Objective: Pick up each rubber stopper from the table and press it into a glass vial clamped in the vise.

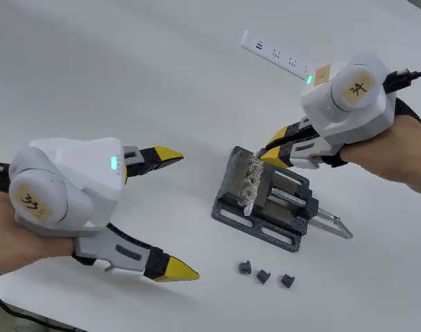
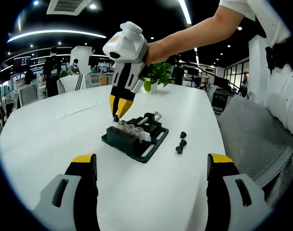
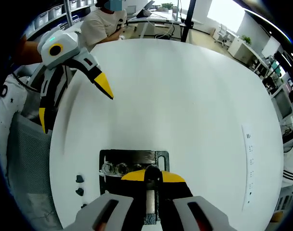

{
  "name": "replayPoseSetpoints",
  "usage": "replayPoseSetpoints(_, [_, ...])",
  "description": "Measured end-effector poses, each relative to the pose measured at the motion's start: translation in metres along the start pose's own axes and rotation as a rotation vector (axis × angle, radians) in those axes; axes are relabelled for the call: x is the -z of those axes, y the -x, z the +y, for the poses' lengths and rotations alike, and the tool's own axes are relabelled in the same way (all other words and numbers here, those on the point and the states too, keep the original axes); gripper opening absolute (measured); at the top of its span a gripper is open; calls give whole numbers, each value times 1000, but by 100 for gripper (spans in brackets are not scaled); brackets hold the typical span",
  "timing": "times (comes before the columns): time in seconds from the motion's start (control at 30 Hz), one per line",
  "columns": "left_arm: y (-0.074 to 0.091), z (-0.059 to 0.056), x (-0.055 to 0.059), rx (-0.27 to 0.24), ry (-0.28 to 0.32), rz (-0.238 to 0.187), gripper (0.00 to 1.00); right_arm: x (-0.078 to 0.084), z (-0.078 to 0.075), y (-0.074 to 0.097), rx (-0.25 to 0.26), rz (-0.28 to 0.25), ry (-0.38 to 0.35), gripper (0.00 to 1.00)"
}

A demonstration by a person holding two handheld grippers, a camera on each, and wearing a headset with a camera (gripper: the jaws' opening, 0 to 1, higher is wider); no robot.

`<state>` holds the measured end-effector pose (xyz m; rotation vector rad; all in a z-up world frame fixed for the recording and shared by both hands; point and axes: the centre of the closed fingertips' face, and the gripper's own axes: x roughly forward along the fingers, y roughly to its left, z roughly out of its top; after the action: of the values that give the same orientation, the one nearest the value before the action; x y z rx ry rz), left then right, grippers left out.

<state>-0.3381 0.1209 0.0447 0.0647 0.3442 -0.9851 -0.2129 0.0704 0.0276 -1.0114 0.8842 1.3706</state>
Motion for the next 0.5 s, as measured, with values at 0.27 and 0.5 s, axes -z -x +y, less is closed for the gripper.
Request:
replayPoseSetpoints(0.27, [-3, -1, -3, 7, -5, -3, 94, -1, 2, -1, 12, 36, 11, 2])
replayPoseSetpoints(0.5, [-4, -3, -3, 15, -10, 1, 94, -3, 3, -1, 26, 82, 43, 2])
